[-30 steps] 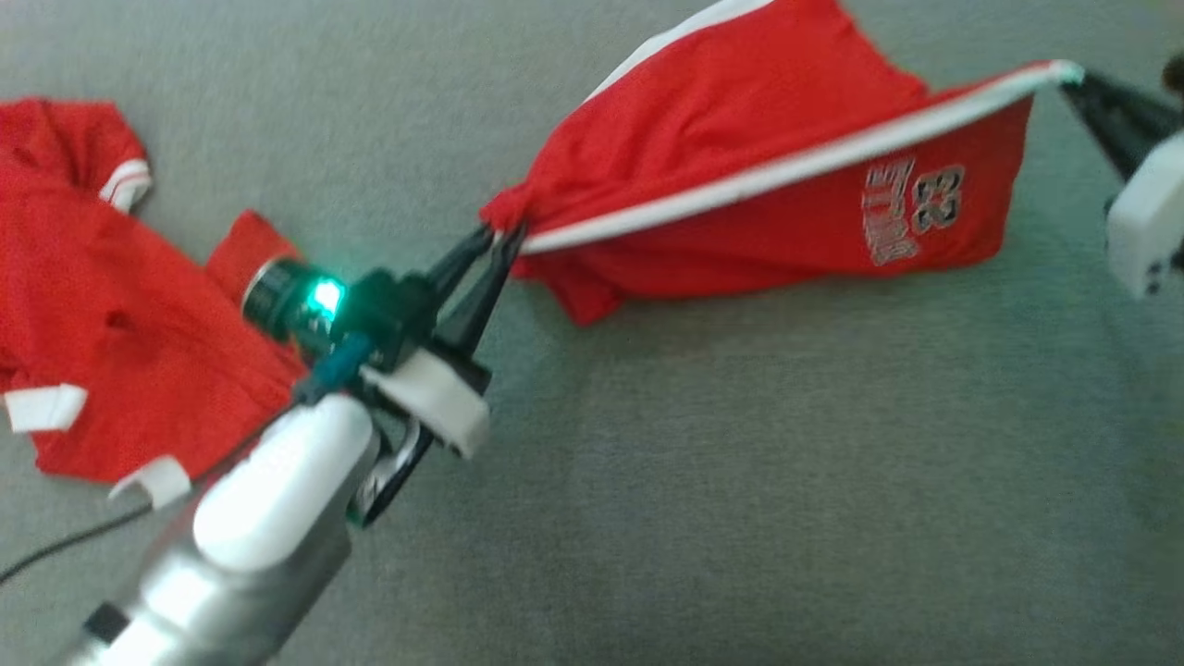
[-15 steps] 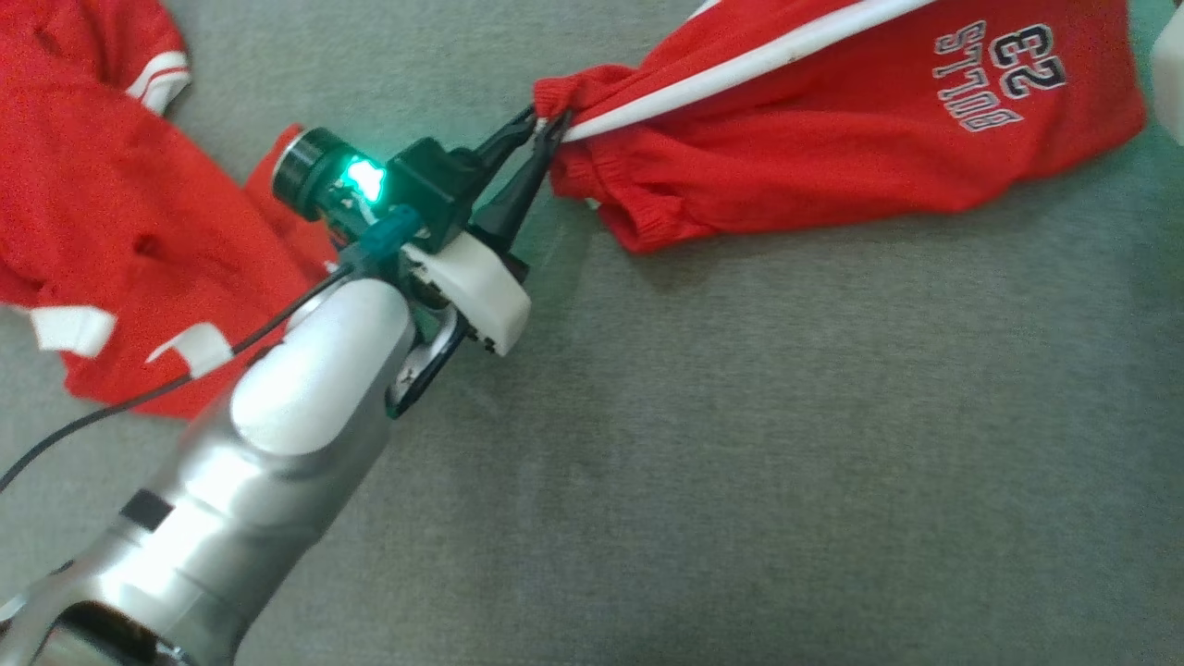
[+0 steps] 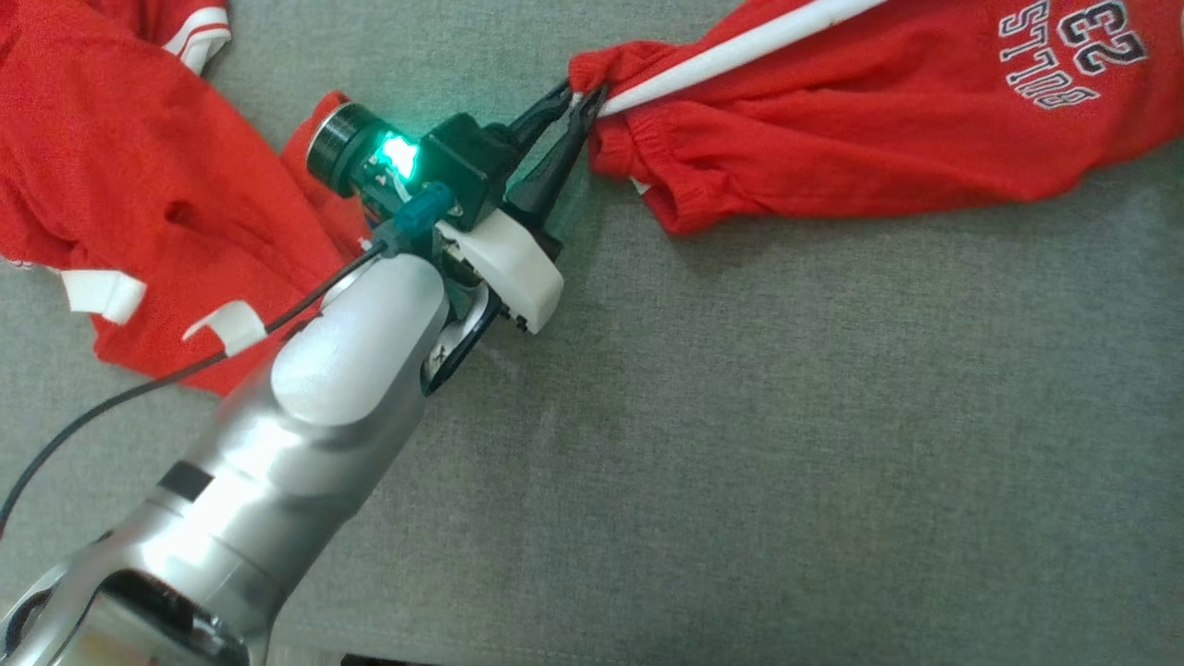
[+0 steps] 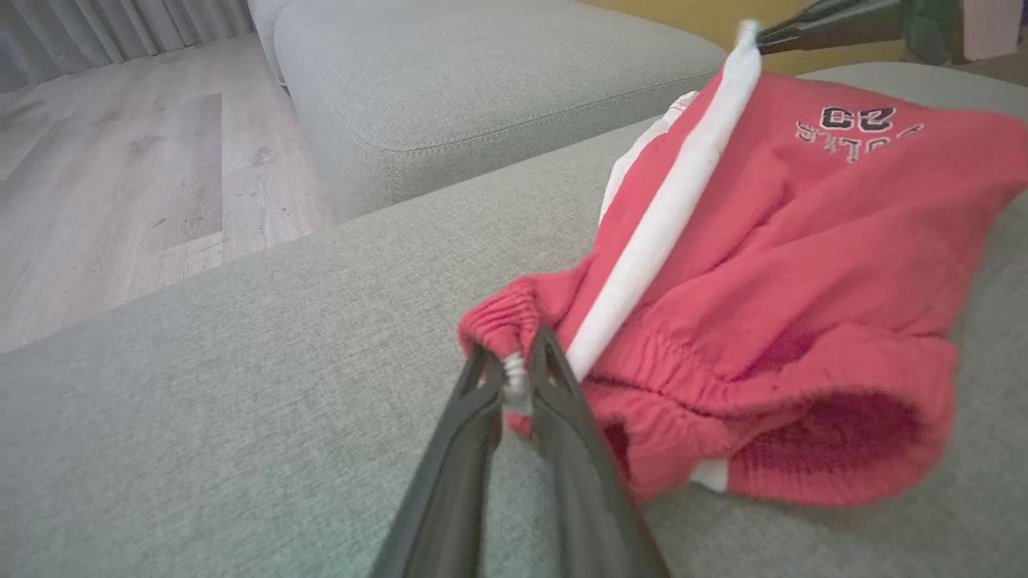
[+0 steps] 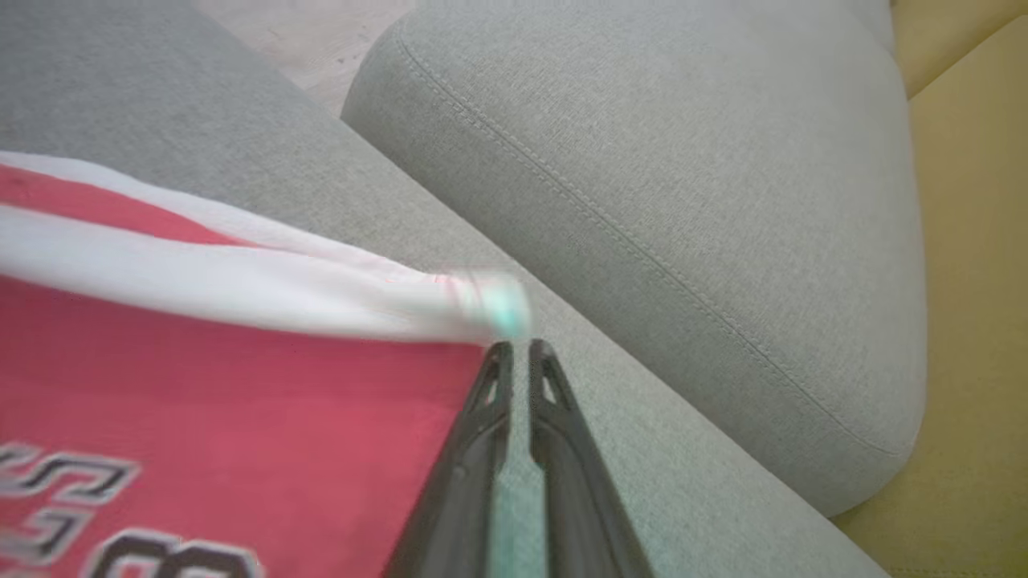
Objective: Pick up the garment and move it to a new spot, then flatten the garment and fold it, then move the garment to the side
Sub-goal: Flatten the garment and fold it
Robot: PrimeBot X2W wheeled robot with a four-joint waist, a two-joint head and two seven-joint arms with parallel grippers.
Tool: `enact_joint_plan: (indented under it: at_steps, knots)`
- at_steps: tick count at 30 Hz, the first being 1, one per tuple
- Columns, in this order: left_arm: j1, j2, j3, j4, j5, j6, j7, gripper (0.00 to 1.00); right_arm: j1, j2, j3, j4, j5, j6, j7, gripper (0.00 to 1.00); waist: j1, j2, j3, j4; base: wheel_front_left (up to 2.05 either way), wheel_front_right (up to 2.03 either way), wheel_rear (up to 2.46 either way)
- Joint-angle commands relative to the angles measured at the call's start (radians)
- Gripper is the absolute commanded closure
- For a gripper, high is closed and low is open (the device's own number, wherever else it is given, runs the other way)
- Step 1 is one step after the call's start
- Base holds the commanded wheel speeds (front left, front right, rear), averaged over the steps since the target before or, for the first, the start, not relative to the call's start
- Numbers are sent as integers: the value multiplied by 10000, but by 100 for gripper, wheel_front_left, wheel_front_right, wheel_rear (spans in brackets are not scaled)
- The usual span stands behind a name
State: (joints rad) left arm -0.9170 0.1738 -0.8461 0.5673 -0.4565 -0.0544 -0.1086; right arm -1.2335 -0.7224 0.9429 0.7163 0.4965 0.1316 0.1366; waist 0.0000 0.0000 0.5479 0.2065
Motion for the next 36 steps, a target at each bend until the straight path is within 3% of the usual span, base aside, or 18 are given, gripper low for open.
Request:
enact_joint_plan:
  at_steps: [1,2,7,13,20,29,36]
  knots:
    - [-328,217,270,-51,5,6,-131,38,-175,-15,-14,172,-19,-9,-394,0,0,0,71,49,0,0,0]
    - [-342,201,277,5,-8,14,-165,0,-216,54,-54,355,-12,-9,-538,0,0,0,73,53,0,0,0]
    - [-246,225,366,326,-107,134,-393,0,-197,454,-316,1344,-60,-9,-1298,0,0,0,-202,-44,0,0,0]
    - [198,404,912,492,-530,570,-936,0,282,1035,-1180,2433,289,-9,-2652,0,0,0,-1102,-397,0,0,0]
    - [924,749,1699,227,-966,1134,-1358,0,981,1712,-1925,2824,497,-9,-3626,0,0,0,-2006,-824,0,0,0]
    - [2761,1160,2779,-1050,-1040,1754,-1525,0,2882,2608,-3188,2236,536,-9,-3972,0,0,0,-3367,-1365,0,0,0]
    - [4635,1182,3616,-2529,-475,1786,-1529,0,5000,3456,-5565,620,-226,-9,-3981,0,0,0,-4154,-1742,0,0,0]
